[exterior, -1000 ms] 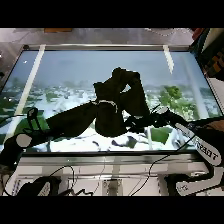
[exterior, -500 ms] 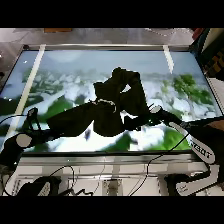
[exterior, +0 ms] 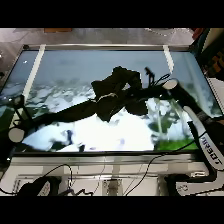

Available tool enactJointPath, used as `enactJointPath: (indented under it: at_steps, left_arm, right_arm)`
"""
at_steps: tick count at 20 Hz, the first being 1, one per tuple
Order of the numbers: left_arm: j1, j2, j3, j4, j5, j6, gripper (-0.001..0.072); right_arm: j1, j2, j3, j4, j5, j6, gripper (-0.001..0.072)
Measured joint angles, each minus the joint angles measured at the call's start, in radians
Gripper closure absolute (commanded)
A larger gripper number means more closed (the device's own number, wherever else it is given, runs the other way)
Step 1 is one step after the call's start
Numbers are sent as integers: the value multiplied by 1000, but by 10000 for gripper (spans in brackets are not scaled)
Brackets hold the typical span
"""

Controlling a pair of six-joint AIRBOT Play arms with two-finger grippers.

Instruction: Fold the clothes and pants, and hang the long-sleeved shirts on hangers.

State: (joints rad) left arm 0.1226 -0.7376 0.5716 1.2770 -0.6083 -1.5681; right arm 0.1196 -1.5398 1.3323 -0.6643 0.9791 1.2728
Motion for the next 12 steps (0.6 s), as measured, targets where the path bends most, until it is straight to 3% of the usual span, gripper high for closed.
enactJointPath:
  at_steps: [6, 12]
  left_arm:
    - [200, -63, 271, 116, 157, -76, 692]
    - [294, -146, 414, 178, 166, -91, 691]
  right_arm:
    - [-275, 93, 270, -80, -1, 45, 685]
    - [-515, 188, 377, -204, 43, 52, 685]
